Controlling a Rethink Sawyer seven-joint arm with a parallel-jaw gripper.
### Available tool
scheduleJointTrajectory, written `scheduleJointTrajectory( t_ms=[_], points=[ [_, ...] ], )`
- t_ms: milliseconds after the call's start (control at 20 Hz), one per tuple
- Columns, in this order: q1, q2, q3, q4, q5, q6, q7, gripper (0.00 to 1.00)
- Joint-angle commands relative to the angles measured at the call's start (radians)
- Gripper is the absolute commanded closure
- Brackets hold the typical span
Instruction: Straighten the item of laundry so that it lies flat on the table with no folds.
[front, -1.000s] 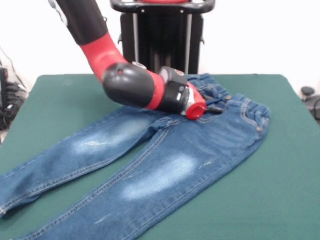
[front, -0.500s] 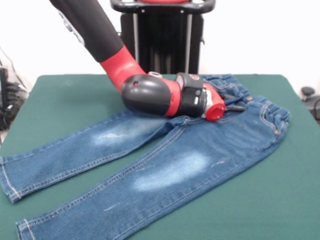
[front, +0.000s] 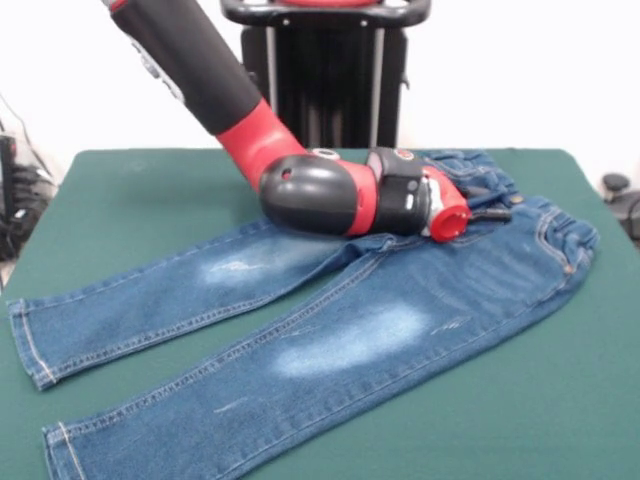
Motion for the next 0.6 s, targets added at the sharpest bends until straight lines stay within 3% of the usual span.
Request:
scheduleJointTrajectory(
  t_ms=[50,400,600],
  points=[
    [0.026,0.068,0.166,0.010,0.037,-0.101,0.002,0.00],
    [0.030,0.103,0.188,0.002,0.030,-0.162,0.012,0.00],
    [0.066,-0.003,0.128,0.005,-0.023,-0.239,0.075,0.00]
  ],
)
